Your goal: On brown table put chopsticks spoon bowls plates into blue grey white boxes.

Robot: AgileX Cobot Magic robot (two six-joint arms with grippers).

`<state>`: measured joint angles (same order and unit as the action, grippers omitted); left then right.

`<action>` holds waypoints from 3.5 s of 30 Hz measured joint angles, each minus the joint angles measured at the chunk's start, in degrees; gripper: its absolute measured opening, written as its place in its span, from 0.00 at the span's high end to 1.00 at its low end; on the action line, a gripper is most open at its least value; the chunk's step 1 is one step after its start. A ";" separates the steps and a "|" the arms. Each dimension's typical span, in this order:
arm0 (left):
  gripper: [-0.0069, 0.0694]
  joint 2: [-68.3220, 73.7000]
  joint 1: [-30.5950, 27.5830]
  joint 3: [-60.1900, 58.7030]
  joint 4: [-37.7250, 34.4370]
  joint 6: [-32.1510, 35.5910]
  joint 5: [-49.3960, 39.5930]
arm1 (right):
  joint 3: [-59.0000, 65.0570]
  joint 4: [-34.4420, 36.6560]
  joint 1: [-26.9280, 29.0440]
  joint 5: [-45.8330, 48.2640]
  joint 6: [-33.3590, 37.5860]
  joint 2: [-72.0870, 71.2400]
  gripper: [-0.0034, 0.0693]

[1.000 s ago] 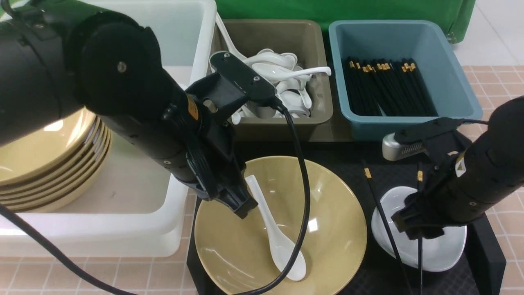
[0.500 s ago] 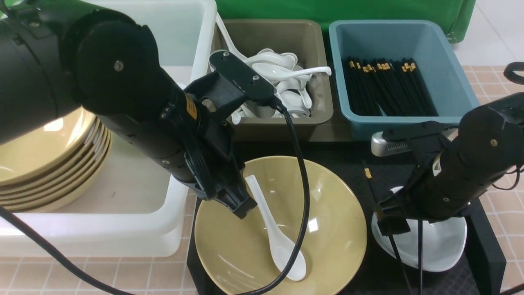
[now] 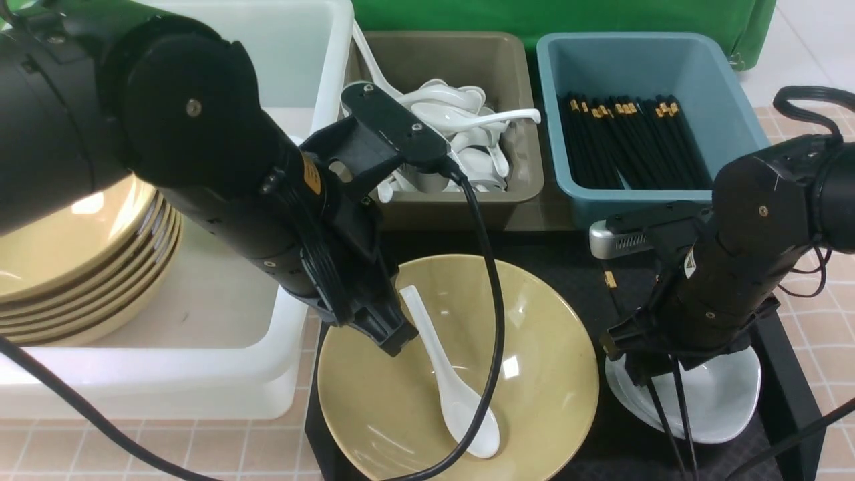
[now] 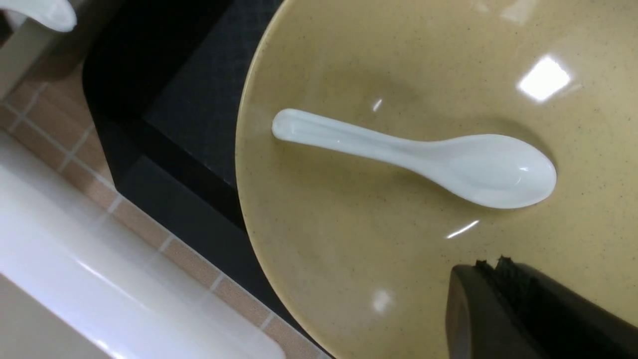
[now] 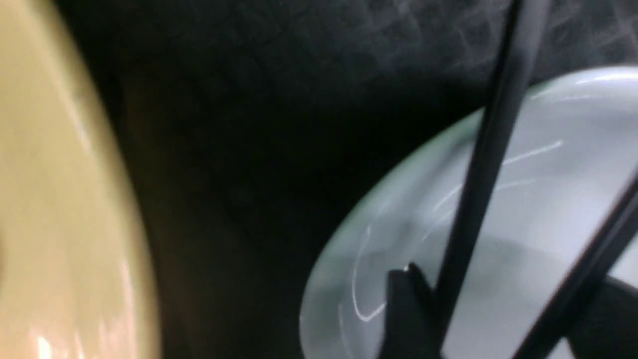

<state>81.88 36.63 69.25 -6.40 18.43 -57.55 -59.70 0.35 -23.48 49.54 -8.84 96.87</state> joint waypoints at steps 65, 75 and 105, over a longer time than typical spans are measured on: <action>0.91 -18.96 -17.61 -11.60 -2.68 -0.02 12.51 | -41.23 3.39 -8.31 19.30 21.17 11.97 0.31; 0.91 -21.12 -17.98 -15.30 -2.95 -0.07 17.37 | -31.62 3.95 -18.57 4.17 17.66 18.20 0.31; 0.91 -10.43 -28.34 -7.67 -5.82 -1.79 19.49 | -51.15 4.10 -8.51 -14.11 25.21 14.85 0.82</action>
<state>71.45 8.29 61.59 -12.22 16.64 -38.06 -110.85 4.45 -31.99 35.43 16.36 111.72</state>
